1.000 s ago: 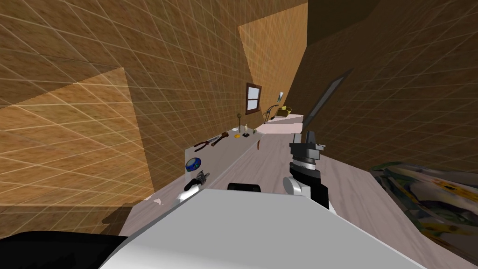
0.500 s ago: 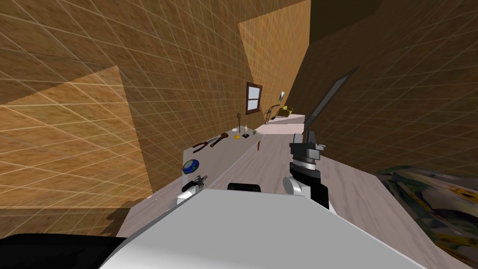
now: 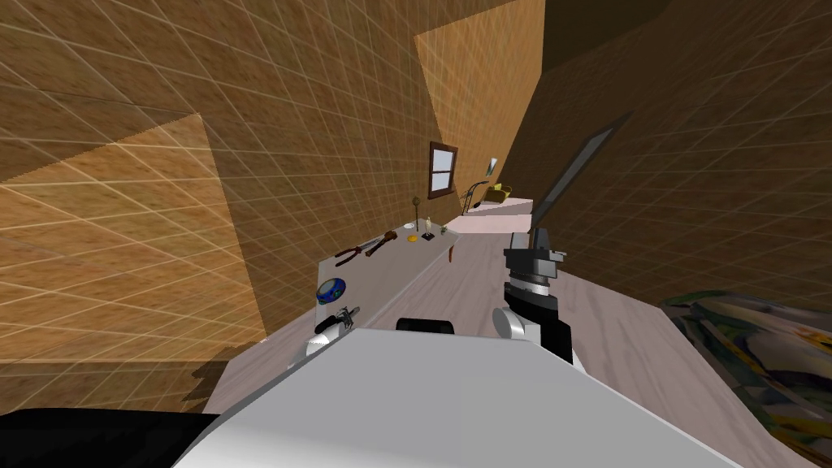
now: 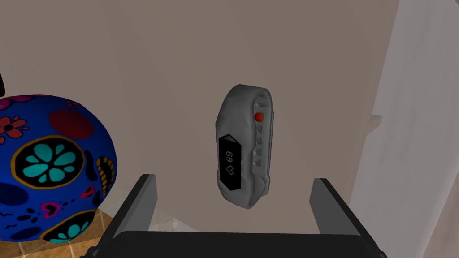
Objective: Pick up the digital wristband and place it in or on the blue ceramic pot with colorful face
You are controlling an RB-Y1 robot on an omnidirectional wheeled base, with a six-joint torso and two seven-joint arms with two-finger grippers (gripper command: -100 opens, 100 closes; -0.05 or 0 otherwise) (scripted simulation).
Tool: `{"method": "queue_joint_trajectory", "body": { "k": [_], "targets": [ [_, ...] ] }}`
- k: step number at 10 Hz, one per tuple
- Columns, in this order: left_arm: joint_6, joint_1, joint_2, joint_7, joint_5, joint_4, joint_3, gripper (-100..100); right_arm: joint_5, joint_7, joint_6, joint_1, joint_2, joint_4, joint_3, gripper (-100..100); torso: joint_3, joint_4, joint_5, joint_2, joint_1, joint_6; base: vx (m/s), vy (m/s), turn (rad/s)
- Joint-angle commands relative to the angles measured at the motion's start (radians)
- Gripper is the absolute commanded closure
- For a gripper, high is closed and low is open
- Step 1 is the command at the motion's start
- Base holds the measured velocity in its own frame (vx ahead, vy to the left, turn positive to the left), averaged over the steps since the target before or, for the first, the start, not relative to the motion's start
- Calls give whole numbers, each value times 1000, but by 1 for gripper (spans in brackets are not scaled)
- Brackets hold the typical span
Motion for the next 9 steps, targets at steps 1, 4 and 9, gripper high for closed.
{"method": "queue_joint_trajectory", "body": {
  "k": [1,4,9],
  "targets": [
    [-18,-17,-5,-2,-8,29,0,-100,0,0,0,0,0,0,0,0,0,0,0,0,0,0,11,28,18],
    [-49,-53,-17,-5,-27,87,2,-100,0,0,0,0,0,0,0,0,0,0,0,0,1,0,5,31,19],
    [-60,-66,-22,-6,-35,108,3,100,0,0,0,0,0,0,0,0,0,0,0,0,0,0,4,16,6]
  ]
}}
